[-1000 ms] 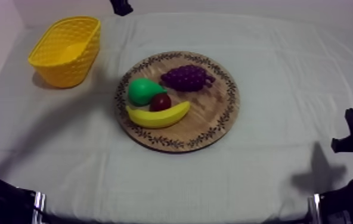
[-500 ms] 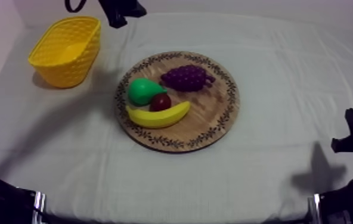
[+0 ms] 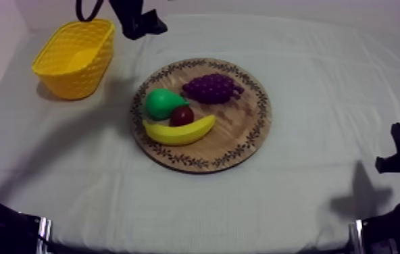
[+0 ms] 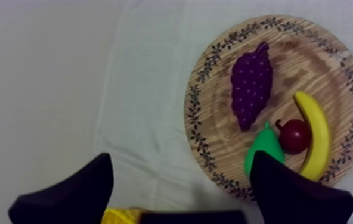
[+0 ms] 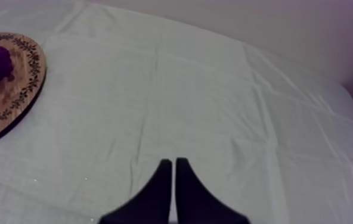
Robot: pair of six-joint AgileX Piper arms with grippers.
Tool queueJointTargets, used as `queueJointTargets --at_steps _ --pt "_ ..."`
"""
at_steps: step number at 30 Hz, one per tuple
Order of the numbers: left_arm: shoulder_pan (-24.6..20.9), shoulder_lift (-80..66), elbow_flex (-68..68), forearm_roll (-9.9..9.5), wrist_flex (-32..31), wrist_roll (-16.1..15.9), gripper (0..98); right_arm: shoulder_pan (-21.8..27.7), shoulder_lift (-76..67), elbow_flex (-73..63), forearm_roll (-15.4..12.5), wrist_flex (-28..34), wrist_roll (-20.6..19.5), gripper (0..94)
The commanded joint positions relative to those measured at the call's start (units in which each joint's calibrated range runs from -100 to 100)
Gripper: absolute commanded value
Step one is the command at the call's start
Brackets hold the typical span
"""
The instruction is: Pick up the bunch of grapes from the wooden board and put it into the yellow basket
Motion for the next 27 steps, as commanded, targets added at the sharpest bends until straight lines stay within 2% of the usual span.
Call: queueJointTargets --at_steps 1,19,27 --pt "0.2 0.6 0.1 0.0 -0.1 0.1 86.8 0.0 0.0 0.0 0.0 0.0 0.0 0.2" --pt "2.9 12.9 0.0 0.46 -4.8 1.0 88.1 0.0 0.0 0.0 0.0 0.0 0.0 0.2" --pt "3.6 19.0 -1.2 1.29 -7.1 1.0 87.4 0.0 0.0 0.0 0.0 0.0 0.0 0.2"
